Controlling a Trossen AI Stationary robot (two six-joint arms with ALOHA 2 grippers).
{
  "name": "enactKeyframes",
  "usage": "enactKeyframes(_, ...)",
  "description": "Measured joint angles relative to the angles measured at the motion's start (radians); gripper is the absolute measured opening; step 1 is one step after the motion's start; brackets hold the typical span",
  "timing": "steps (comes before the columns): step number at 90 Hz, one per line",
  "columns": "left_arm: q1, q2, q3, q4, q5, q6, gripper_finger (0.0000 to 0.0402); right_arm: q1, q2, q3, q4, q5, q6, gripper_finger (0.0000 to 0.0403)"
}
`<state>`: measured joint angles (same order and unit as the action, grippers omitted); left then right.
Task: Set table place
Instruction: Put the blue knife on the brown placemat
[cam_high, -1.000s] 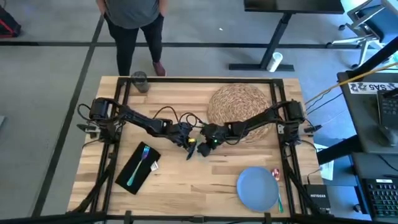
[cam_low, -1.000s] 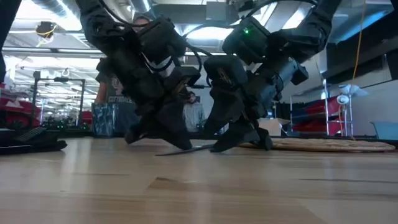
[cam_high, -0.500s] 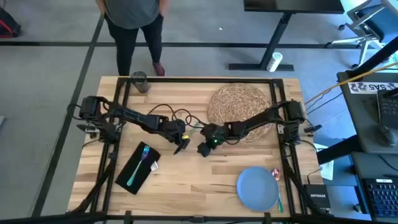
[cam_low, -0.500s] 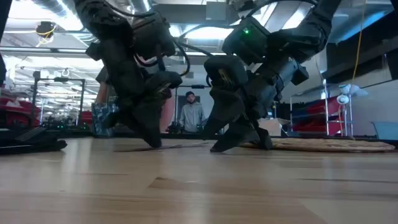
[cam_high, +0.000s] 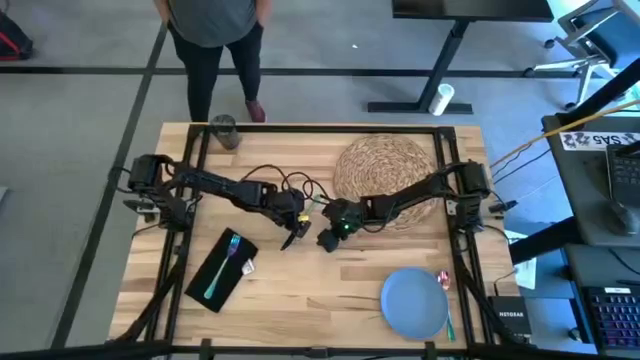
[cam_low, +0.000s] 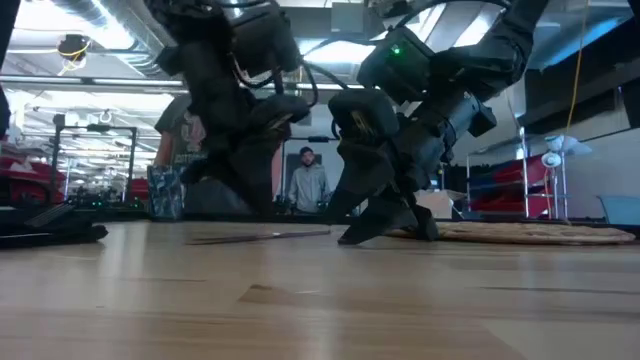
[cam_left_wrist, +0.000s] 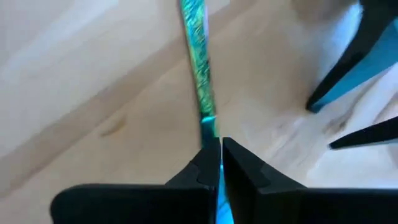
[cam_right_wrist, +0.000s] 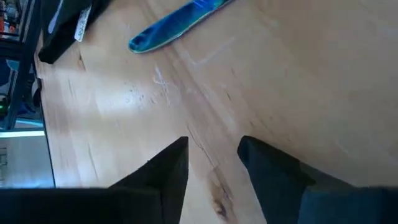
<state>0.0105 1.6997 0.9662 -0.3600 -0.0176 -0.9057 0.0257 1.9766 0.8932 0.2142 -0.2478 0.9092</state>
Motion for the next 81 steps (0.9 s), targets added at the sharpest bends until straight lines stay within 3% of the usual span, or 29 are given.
enactKeyframes(24, -0.002, 0.003, 0.006, -0.205, -0.008, -0.004, 0.0, -0.001, 0.0, 0.0, 0.0, -0.006, -0.008, 0.0149)
enactKeyframes(54, -0.038, 0.086, 0.01, -0.065, 0.077, -0.04, 0.0, -0.001, 0.0, 0.0, 0.0, -0.008, -0.009, 0.0149)
enactKeyframes(81, -0.055, 0.104, 0.005, 0.012, 0.088, -0.081, 0.0, -0.001, 0.0, 0.0, -0.001, -0.011, -0.009, 0.0149)
